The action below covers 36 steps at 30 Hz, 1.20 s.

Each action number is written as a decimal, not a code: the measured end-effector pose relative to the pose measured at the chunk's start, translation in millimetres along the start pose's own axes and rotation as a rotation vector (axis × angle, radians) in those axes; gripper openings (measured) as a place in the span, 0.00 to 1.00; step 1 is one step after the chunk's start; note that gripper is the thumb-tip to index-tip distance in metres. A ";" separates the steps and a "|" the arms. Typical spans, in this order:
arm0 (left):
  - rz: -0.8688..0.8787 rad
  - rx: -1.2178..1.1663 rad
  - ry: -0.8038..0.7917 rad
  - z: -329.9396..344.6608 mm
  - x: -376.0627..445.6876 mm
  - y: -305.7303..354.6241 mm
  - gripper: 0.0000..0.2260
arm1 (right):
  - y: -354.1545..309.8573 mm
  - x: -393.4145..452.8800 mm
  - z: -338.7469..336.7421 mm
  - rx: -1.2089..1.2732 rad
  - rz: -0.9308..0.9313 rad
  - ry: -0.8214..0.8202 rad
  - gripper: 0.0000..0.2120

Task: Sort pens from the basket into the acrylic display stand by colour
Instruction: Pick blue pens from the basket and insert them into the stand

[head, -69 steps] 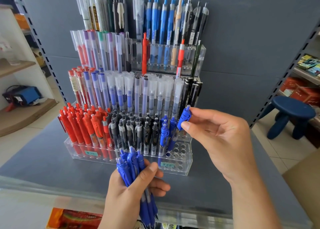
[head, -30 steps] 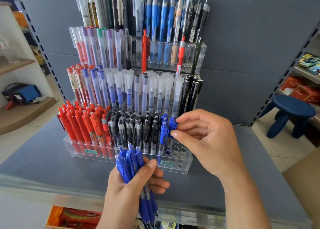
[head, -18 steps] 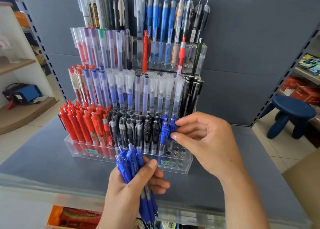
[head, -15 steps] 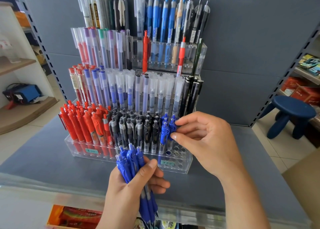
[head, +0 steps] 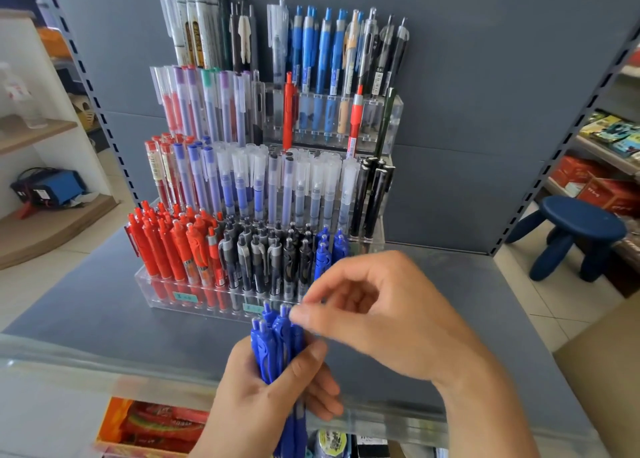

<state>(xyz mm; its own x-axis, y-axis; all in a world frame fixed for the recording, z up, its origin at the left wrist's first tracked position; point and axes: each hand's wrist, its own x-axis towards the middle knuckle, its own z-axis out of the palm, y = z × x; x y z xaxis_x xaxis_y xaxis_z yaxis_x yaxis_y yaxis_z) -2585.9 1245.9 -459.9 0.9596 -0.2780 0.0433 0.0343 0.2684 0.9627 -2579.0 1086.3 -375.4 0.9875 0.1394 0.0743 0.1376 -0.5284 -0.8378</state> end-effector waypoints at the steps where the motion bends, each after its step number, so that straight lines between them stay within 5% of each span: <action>1: 0.004 0.010 -0.009 0.2 -1.8 0.9 0.09 | -1.1 -1.4 2.1 -0.031 0.018 -0.063 0.11; 12: -0.006 0.013 -0.245 -10.4 -11.1 10.8 0.12 | -0.1 -8.2 0.0 0.037 -0.009 -0.185 0.05; 24: -0.089 -0.006 -0.173 -10.3 -8.0 3.6 0.28 | 14.4 0.1 -5.1 0.484 -0.090 0.113 0.05; 29: 0.003 0.049 -0.068 -3.2 -7.0 3.0 0.15 | 11.1 -0.9 0.6 0.273 -0.032 0.023 0.16; 36: 0.106 0.150 0.062 0.9 -10.1 -2.8 0.08 | 7.1 -3.5 -0.9 0.275 -0.072 0.062 0.16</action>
<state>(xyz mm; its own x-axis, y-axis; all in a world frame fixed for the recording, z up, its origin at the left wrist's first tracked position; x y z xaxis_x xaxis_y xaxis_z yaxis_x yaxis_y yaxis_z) -2595.9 1247.1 -462.8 0.9711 -0.1972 0.1341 -0.1050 0.1511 0.9829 -2581.4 1081.3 -381.1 0.9799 0.1123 0.1649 0.1899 -0.2712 -0.9436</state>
